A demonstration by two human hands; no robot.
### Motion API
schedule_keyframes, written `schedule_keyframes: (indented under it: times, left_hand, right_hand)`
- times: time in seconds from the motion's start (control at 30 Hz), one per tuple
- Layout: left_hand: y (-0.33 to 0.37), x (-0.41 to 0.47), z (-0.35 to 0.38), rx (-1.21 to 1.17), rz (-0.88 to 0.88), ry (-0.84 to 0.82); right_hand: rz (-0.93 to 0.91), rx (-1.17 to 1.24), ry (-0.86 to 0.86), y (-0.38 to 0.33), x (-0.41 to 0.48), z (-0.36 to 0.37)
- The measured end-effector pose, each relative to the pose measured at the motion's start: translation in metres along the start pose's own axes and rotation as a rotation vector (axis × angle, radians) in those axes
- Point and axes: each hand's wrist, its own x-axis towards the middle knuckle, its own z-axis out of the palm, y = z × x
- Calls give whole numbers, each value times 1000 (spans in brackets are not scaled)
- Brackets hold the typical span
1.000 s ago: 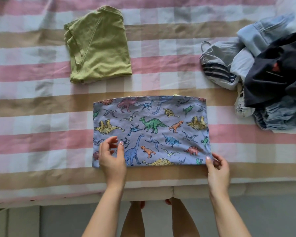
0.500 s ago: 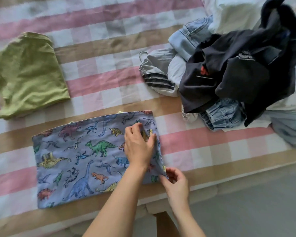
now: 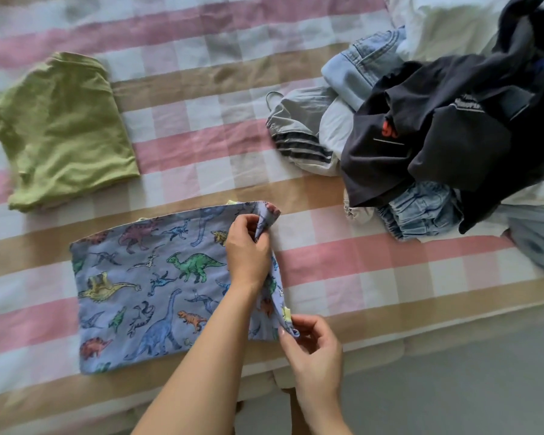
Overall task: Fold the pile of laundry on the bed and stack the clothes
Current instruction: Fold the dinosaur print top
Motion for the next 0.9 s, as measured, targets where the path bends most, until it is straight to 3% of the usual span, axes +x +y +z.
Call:
schedule_keyframes:
  times: [0.2, 0.3, 0.43, 0.6, 0.73, 0.8, 0.9]
  left_hand:
    - [-12, 5, -107, -759, -280, -261]
    - [-35, 11, -169, -944, -334, -317]
    - [-81, 25, -225, -837, -361, -222]
    - [-128, 40, -244, -706, -415, -87]
    - [-144, 40, -245, -536, -303, 57]
    - [-148, 29, -247, -351, -179, 171]
    - [-156, 1, -246, -157, -169, 253]
  right_hand:
    - [-590, -221, -217, -23, -46, 61]
    - [-790, -284, -322, -13, -69, 108]
    - [-844, -418, -461, 11, -87, 167]
    - [-810, -622, -517, 37, -93, 213]
    - [-728, -723, -632, 44, -84, 216]
    - [-700, -711, -556, 39, -75, 207]
    - [-547, -600, -150, 28, -49, 190]
